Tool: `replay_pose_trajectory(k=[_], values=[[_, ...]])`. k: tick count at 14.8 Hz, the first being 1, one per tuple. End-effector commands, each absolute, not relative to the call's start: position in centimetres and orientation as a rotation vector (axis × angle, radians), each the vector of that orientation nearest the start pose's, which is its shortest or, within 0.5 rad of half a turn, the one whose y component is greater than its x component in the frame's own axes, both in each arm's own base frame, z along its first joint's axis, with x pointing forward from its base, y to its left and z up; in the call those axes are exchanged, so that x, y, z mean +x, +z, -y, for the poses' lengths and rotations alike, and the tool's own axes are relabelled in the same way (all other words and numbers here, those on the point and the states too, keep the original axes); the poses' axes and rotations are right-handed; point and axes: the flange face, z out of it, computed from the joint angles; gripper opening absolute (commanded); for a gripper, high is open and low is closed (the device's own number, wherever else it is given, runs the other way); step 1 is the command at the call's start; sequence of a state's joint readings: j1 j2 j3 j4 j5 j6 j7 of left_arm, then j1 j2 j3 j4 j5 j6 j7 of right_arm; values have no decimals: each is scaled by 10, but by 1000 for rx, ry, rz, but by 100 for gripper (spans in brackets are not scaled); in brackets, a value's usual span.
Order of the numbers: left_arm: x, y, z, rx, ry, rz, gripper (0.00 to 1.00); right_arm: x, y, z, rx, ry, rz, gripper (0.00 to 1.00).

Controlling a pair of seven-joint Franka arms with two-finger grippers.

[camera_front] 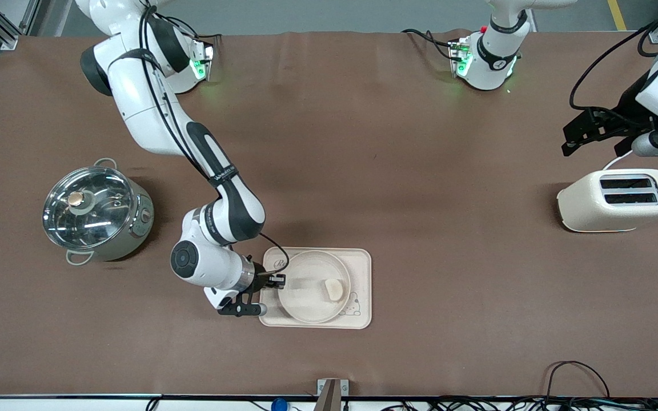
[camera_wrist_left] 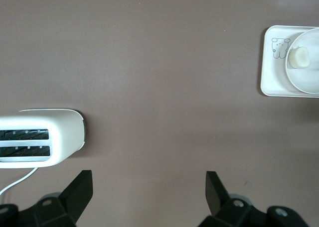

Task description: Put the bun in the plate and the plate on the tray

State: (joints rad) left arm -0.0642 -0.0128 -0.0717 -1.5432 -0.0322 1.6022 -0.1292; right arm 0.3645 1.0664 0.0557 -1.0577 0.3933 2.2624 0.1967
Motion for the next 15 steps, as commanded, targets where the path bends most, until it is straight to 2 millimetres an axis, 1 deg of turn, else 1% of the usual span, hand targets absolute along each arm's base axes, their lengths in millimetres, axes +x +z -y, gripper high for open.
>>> replay_pose_trajectory(k=[1, 2, 3, 4, 6, 7, 8, 9, 10, 11, 12, 13, 15], values=[[552, 653, 77, -3187, -124, -37, 100, 726, 195, -319, -2727, -30, -55, 51], [552, 653, 77, -3187, -124, -37, 100, 727, 200, -317, -2721, -27, -68, 62], [552, 653, 77, -3187, -124, -37, 100, 728, 209, -318, -2713, -35, -68, 77], [552, 653, 77, -3187, -124, -37, 100, 727, 222, -318, -2713, -30, -57, 100], [552, 653, 77, -3187, -124, -37, 100, 726, 243, -316, -2716, -7, -44, 100], [552, 653, 77, -3187, -124, -37, 100, 729, 256, -310, -2714, -11, -44, 100], [552, 653, 77, -3188, -124, -37, 100, 728, 275, -308, -2713, -2, -30, 100], [552, 653, 77, -3187, -124, -37, 100, 724, 289, -308, -2718, 39, -14, 100], [552, 653, 78, -3187, -126, -40, 100, 720, 312, -305, -2728, 71, 4, 100], [552, 653, 77, -3187, -124, -35, 100, 719, 332, -296, -2743, 97, -20, 100], [552, 653, 77, -3187, -124, -30, 100, 720, 354, -278, -2770, 108, -62, 100], [552, 653, 77, -3186, -124, -18, 100, 720, 383, -256, -2801, 95, -93, 100], [552, 651, 73, -3149, -120, -22, 100, 716, 422, -215, -2829, 68, -144, 100]])
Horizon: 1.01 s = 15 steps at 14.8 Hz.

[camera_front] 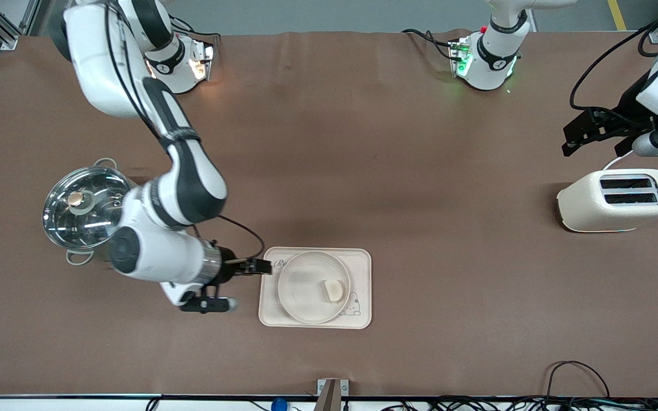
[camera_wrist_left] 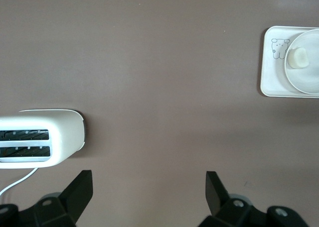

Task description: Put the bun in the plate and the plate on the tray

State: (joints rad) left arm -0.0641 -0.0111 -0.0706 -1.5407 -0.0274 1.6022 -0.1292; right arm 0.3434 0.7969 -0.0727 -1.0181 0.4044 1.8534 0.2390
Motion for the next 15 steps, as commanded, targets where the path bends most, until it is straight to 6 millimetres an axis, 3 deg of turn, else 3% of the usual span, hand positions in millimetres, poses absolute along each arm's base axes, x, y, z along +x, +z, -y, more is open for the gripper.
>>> replay_pose_trajectory(k=[1, 2, 4, 8, 10, 15], values=[[552, 652, 71, -3123, -126, -33, 100, 715, 438, -186, -2835, 72, -177, 100], [552, 652, 72, -3118, -125, -33, 100, 710, 457, -155, -2848, 108, -183, 100], [552, 652, 71, -3119, -122, -38, 100, 691, 498, -110, -2935, 148, -136, 100], [552, 651, 71, -3129, -118, -38, 100, 618, 578, -41, -2997, 108, -206, 100], [552, 652, 71, -3130, -120, -38, 100, 583, 601, -20, -3064, 86, -204, 100], [552, 652, 72, -3131, -120, -38, 100, 529, 643, 51, -3070, 105, -240, 100]])
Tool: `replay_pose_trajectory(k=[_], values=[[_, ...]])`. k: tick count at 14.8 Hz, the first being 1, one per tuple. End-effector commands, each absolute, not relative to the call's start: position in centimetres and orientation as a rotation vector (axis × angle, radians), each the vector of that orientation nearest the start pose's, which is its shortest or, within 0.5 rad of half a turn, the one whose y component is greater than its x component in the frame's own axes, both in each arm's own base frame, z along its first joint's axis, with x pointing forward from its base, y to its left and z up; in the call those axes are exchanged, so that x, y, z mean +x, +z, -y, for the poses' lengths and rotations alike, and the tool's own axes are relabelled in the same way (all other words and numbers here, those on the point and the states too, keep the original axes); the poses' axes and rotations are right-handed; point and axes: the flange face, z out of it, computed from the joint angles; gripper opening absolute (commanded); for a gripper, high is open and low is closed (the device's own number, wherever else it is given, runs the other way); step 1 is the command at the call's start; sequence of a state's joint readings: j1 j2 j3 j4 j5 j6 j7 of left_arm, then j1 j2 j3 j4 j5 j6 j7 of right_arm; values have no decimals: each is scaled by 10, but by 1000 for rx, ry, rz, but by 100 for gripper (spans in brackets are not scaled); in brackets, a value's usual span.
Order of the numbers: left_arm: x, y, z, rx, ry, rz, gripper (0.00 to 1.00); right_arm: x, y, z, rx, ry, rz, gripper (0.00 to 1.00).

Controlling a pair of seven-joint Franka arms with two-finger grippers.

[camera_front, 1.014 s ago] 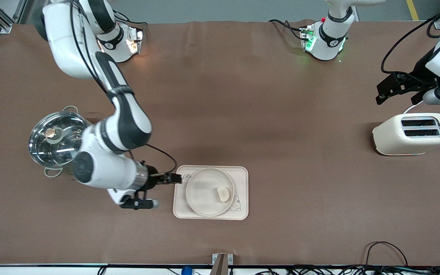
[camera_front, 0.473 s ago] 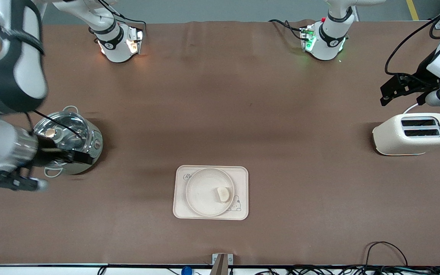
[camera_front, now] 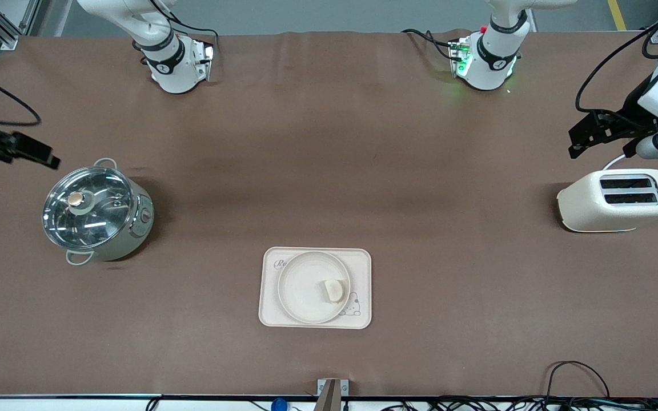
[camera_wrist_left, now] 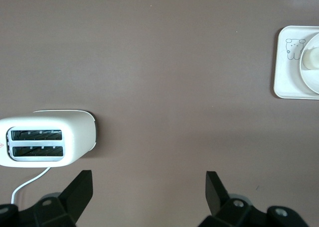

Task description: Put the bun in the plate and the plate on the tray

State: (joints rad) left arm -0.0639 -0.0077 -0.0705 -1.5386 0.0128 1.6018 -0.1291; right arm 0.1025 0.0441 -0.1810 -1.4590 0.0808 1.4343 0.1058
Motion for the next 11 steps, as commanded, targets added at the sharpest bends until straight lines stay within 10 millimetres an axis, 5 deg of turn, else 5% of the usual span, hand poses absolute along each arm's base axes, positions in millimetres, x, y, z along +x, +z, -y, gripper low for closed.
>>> replay_pose_trajectory(k=[1, 4, 11], values=[[552, 652, 72, -3131, -120, -38, 100, 523, 649, 63, -3097, 94, -236, 100], [552, 651, 71, -3131, -118, -38, 100, 523, 653, 73, -3136, 78, -172, 100], [552, 654, 69, -3119, -127, -28, 100, 523, 668, 47, -3168, 37, -74, 100]])
